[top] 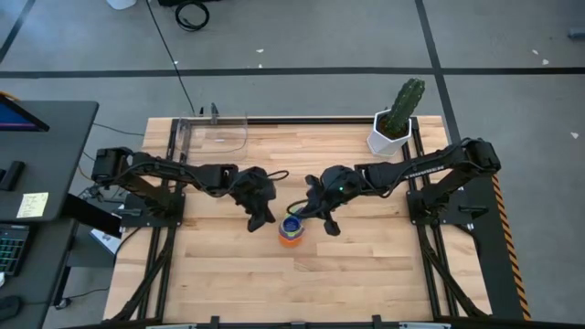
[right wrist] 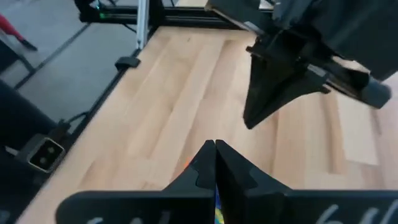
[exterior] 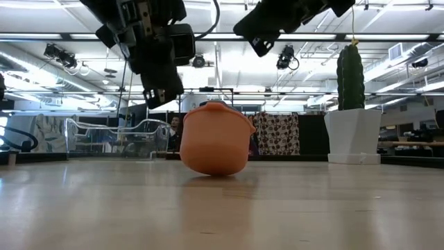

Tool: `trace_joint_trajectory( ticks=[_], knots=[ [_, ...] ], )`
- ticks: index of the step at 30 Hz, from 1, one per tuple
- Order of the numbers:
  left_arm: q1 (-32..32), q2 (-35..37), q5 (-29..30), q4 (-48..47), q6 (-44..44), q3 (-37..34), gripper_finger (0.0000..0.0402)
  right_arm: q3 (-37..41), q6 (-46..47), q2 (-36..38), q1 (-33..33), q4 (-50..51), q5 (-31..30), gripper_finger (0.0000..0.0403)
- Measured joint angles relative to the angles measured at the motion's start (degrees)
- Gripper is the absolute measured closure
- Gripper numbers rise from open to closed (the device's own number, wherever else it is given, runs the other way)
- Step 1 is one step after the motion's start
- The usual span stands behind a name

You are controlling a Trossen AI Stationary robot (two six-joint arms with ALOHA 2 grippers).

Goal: Nest measuring cups in basket
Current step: Put the stacked nesting measuring cups into the transparent bin

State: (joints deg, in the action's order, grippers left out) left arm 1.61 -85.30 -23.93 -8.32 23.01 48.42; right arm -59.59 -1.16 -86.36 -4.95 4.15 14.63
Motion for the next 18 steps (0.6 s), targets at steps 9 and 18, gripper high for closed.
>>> trace_joint_trajectory(
  ticks=[9, 18],
  knots=[
    [-0.6, 2.8, 1.0, -2.8, -1.8, 0.0, 0.0397, 0.0, 6.7, -6.2, -0.9, -0.8, 0.0, 0.0338],
    [-5.0, 2.8, 4.3, -4.1, -1.8, 0.0, 0.0397, 0.0, 5.1, -13.6, -2.7, -7.2, -0.2, 0.0288]
  ],
)
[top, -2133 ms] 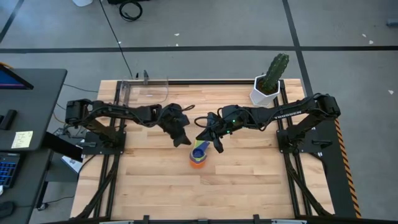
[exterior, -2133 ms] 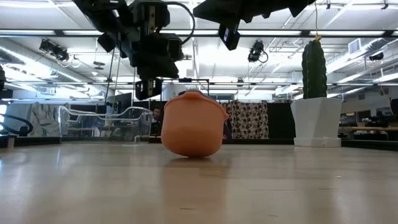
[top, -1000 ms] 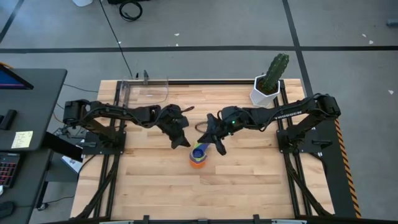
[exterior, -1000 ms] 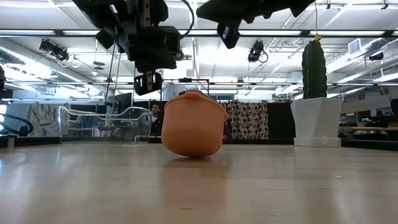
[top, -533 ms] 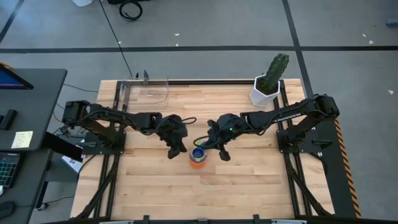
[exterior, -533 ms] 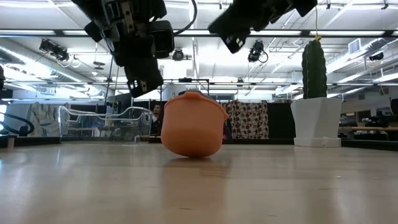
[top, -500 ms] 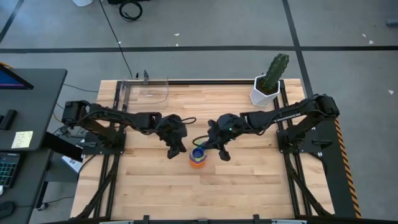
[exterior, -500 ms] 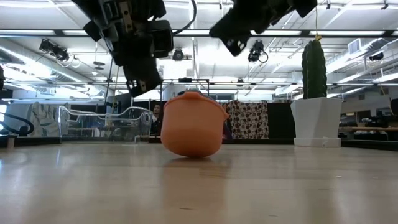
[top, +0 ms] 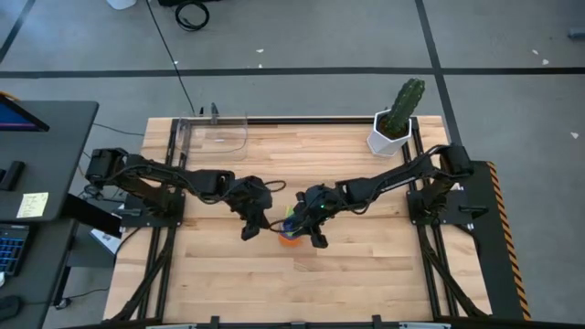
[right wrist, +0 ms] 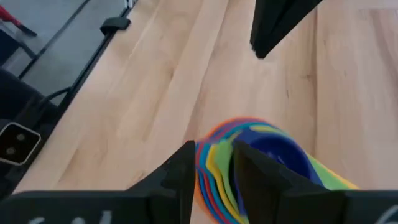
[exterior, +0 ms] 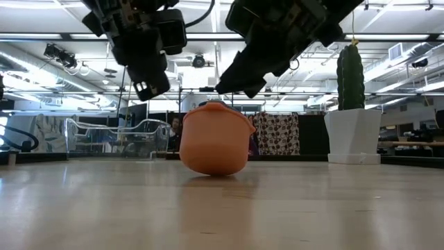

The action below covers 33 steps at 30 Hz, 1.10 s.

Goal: Nest measuring cups in basket
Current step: Put the stacked nesting measuring cups into the transparent bin

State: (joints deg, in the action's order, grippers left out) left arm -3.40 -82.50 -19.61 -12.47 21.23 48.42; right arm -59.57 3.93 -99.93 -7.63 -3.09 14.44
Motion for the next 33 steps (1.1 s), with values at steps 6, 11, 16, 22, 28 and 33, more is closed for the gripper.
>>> trace_joint_trajectory(
  ticks=[6, 11, 16, 22, 28, 33],
  knots=[
    [-3.1, 0.0, 4.6, -0.5, 0.2, 0.0, 0.0397, 0.0, 0.4, -0.4, -0.8, -1.1, -0.4, 0.0289],
    [-5.1, -0.2, 7.8, -0.2, 0.3, 0.0, 0.0397, 0.0, -0.3, -0.4, -1.5, 0.2, -3.8, 0.0288],
    [-6.5, -0.9, 8.4, 0.2, 0.7, 0.0, 0.0396, 0.0, -1.4, -0.4, -1.7, 0.4, -7.4, 0.0288],
    [-7.5, -2.3, 9.3, 0.0, 1.9, -0.2, 0.0396, 0.0, -0.7, -0.4, -1.7, 0.5, -5.9, 0.0289],
    [-7.5, -3.8, 9.7, 2.4, 3.2, -0.1, 0.0395, -0.1, 0.4, -1.2, -2.2, 1.9, -5.5, 0.0289],
    [-8.2, -6.2, 9.7, 3.0, 5.3, -0.2, 0.0395, 0.0, 1.0, -3.3, -2.8, 1.1, -5.9, 0.0289]
  ],
)
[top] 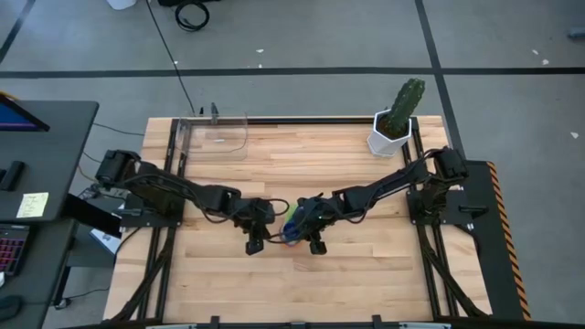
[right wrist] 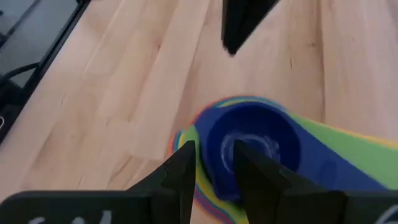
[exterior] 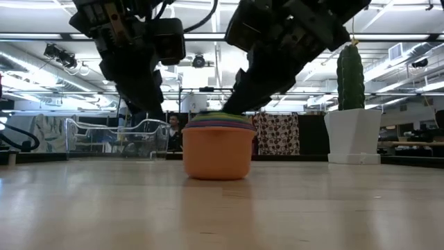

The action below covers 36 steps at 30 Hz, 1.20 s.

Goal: Nest measuring cups in basket
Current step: Put the stacked nesting measuring cups into the transparent bin

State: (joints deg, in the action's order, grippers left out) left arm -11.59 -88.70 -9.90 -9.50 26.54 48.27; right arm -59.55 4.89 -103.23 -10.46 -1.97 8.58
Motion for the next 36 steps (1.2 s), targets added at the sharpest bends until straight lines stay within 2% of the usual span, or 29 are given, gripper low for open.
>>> trace_joint_trajectory(
  ticks=[6, 12, 19, 23, 27, 32, 36],
  knots=[
    [-0.6, -2.1, -0.4, 2.5, 0.2, 0.0, 0.0395, 0.0, -0.5, 0.1, -0.1, -0.6, -0.8, 0.0289],
    [-0.3, -1.9, 1.9, 1.3, 0.0, 0.0, 0.0395, -0.1, -1.3, 0.5, -0.1, -2.3, -1.0, 0.0289],
    [1.5, -1.5, 0.8, 0.0, -0.2, 0.0, 0.0395, -0.6, -0.1, 3.5, 0.2, 0.0, -1.0, 0.0289],
    [2.5, -0.7, 0.7, -1.0, -2.5, 0.1, 0.0395, -0.6, -1.5, 7.1, 0.4, 6.5, -1.0, 0.0289],
    [2.9, -0.5, 0.8, -1.7, -3.8, 0.0, 0.0395, -0.6, -2.4, 9.5, 0.0, 18.5, 1.1, 0.0289],
    [3.3, -0.4, 0.8, -1.8, -4.7, 0.0, 0.0395, -0.6, -2.5, 10.1, -1.0, 31.5, 1.8, 0.0289],
    [3.4, -0.4, 0.8, -1.8, -4.7, 0.0, 0.0395, -0.6, -1.6, 10.1, -1.2, 36.8, 1.8, 0.0289]
  ],
)
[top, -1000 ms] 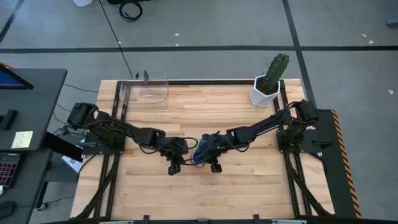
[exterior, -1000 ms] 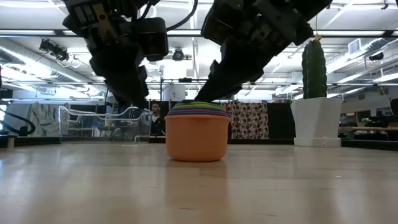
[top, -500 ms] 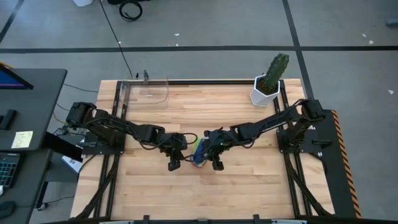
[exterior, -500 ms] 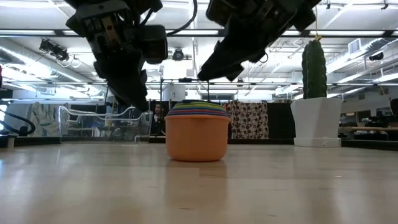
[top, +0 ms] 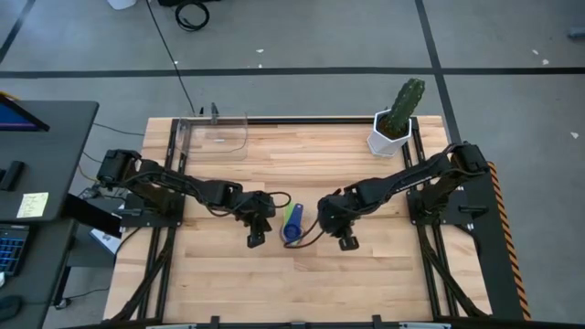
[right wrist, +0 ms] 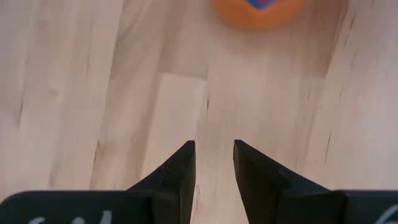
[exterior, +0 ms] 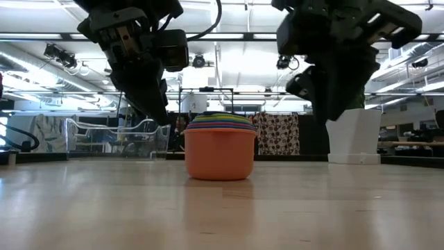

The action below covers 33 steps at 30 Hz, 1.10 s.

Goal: Nest measuring cups in basket
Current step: Put the stacked nesting measuring cups into the transparent bin

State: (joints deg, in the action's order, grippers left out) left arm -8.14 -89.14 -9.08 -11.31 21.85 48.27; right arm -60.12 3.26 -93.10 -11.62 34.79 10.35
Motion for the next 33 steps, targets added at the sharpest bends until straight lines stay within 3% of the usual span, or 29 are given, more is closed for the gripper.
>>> trace_joint_trajectory(
  ticks=[24, 30, 33],
  knots=[
    [-0.1, 0.0, -4.3, -0.6, 0.2, 0.0, 0.0395, 0.0, 1.1, 0.0, 0.1, -0.4, -3.2, 0.0289],
    [0.7, 0.0, -1.3, -0.6, 4.4, 0.0, 0.0395, 0.0, 3.1, -0.4, 0.1, -3.9, -6.7, 0.0289],
    [1.3, -0.5, 2.3, -0.2, 5.5, 0.0, 0.0395, 0.0, 5.2, -0.4, 0.4, -6.8, -2.9, 0.0289]
  ],
)
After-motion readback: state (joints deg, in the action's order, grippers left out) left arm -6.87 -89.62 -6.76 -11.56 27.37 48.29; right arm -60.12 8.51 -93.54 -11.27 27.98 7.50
